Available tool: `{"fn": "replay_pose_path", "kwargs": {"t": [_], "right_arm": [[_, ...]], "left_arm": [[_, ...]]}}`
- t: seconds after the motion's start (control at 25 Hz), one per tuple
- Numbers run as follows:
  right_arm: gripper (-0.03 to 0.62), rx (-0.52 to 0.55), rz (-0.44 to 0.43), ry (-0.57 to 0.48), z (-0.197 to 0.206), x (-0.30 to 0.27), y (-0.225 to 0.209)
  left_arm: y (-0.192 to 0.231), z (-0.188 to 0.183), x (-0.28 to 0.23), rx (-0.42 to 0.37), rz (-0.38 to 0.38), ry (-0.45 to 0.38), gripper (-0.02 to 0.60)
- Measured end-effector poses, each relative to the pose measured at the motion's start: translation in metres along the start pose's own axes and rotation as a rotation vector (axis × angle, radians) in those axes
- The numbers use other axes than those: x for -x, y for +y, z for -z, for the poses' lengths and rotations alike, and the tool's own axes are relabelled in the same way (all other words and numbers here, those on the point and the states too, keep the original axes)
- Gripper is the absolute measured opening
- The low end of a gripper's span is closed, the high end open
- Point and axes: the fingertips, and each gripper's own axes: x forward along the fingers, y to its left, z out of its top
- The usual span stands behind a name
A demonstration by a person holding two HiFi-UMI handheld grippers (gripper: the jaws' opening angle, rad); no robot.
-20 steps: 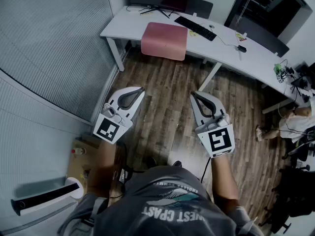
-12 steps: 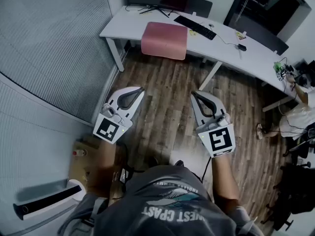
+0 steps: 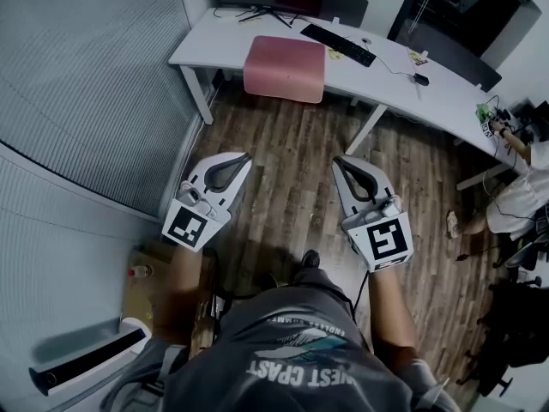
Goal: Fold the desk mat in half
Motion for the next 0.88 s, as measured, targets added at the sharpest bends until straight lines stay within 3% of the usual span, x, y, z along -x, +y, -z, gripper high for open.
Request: {"fn": "replay_pose_path", "kwargs": {"t": [0.36,0.88], "right_arm": [[0.026,-0.018,-0.044,-0.005,0.019,-0.045,-0.033],[0.026,-0.013,-0.139,-0.037,0.036,-0.11,-0.104]], "left_arm": [[0.028,0.024,-0.028,0.016,-0.035,0.052,0.021],[0.069,0.042,-0.094,-0.019,-0.106,0.1,0.021]]}}
